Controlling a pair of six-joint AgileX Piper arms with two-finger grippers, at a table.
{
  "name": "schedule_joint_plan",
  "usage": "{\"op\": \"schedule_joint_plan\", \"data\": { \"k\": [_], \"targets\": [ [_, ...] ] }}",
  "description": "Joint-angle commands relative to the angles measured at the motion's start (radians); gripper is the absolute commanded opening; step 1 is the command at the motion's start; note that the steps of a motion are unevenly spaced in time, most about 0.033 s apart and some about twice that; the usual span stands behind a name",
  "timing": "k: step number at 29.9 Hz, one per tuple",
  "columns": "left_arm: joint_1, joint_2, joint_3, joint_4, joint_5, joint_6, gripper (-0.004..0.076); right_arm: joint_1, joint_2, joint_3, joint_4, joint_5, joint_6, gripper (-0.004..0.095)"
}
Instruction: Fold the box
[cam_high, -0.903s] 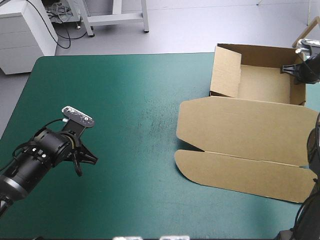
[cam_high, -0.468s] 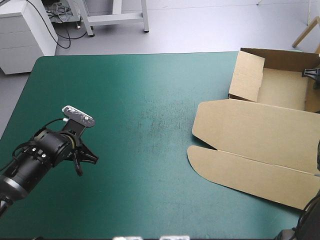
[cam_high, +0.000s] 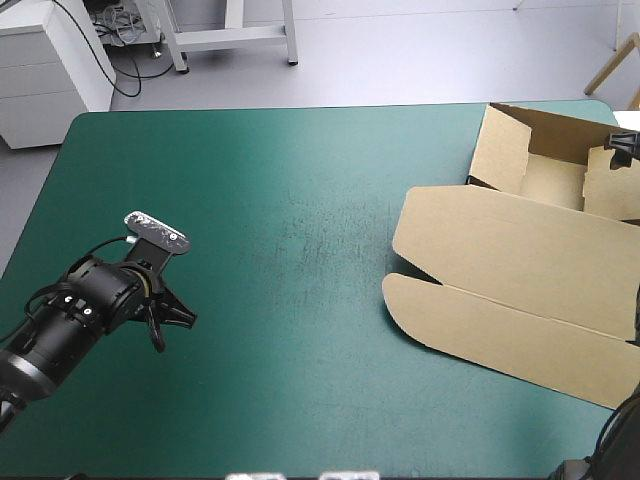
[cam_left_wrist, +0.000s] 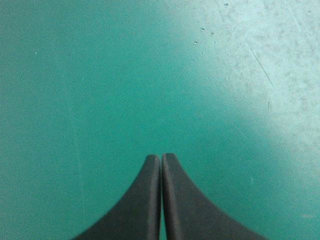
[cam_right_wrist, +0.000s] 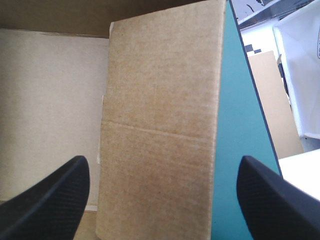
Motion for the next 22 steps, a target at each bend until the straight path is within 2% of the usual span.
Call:
{"op": "schedule_joint_plan", "data": {
  "k": [1, 4, 11, 13, 18, 22],
  "targets": [
    [-0.001, -0.023, -0.022, 0.017, -0.018, -0.011, -0.0010, -0.005, -0.124, -0.033, 0.020, -0.029, -0.003, 0.0681],
    [-0.001, -0.023, -0.022, 0.017, -0.018, -0.011, -0.0010, -0.005, -0.180, -0.033, 0.041, -0.029, -0.003, 0.0527],
    [-0.001, -0.023, -0.022, -0.004, -0.024, -0.011, -0.0010, -0.005, -0.320, -0.033, 0.175, -0.029, -0.003, 0.0073],
    [-0.001, -0.023, -0.022, -0.013, -0.027, -0.011, -0.0010, -0.005, -0.349, -0.033, 0.206, -0.029, -0.010, -0.0009],
    [-0.001, -0.071, -0.022, -0.016, -0.072, -0.023, -0.0010, 0.017, -0.422, 0.001, 0.251, -0.028, -0.010, -0.0018],
    [-0.001, -0.133, -0.022, -0.016, -0.060, -0.023, -0.0010, 0.077, -0.511, 0.101, 0.250, -0.028, -0.064, -0.0019]
  ]
}}
